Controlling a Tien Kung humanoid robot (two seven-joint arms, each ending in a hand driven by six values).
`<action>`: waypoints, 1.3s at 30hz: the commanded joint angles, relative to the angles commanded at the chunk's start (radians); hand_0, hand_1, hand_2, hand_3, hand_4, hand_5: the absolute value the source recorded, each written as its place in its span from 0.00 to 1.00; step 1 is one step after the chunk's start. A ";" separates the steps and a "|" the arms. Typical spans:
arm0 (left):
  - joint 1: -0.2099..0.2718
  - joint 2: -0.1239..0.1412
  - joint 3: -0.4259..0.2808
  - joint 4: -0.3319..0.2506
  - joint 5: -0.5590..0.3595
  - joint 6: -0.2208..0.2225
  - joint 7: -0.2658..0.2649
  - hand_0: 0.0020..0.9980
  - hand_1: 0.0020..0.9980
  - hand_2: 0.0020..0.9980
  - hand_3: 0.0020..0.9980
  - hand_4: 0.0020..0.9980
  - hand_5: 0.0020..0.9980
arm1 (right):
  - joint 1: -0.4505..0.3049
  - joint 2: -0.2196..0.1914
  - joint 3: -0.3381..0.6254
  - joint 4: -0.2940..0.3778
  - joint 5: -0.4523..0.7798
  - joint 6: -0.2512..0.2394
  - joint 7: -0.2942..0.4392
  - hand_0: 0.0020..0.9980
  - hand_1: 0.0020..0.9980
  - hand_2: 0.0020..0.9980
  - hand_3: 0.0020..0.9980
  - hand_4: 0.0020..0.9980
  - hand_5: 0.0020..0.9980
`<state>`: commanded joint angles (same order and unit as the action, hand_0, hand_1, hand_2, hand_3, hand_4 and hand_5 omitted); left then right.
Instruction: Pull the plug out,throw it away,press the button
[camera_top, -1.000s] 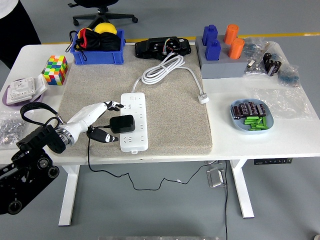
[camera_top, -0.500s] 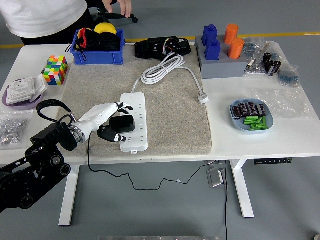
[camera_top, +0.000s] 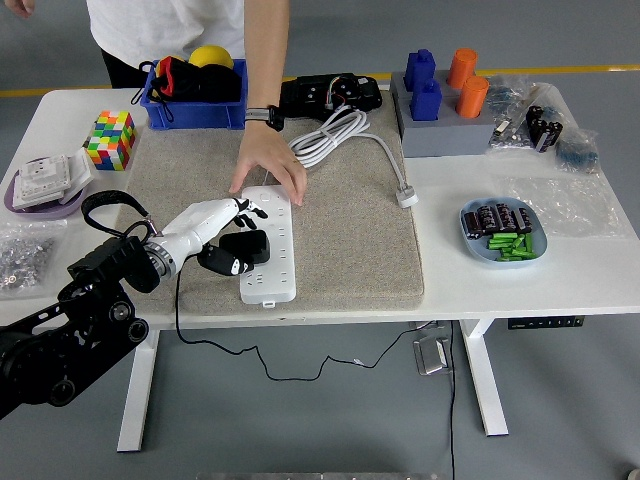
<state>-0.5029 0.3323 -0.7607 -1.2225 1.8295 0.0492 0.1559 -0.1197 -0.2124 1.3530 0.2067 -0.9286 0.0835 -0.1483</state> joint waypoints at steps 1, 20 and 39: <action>-0.001 0.000 0.001 0.000 0.001 -0.002 0.003 0.53 0.51 0.51 0.60 0.77 0.00 | 0.000 0.000 0.000 0.000 0.000 0.000 0.000 0.76 0.69 0.67 0.67 0.77 0.67; -0.007 -0.001 0.006 -0.004 -0.009 0.008 -0.013 0.29 0.27 0.35 0.55 0.67 0.00 | -0.001 -0.001 -0.002 -0.003 0.000 0.000 0.000 0.76 0.69 0.67 0.67 0.77 0.67; -0.052 -0.006 -0.070 0.053 -0.074 0.069 -0.070 0.31 0.28 0.34 0.54 0.65 0.00 | 0.001 0.000 -0.004 -0.005 0.000 0.000 0.000 0.75 0.69 0.67 0.67 0.77 0.67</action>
<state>-0.5544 0.3261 -0.8302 -1.1695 1.7559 0.1183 0.0856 -0.1188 -0.2128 1.3494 0.2018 -0.9287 0.0838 -0.1484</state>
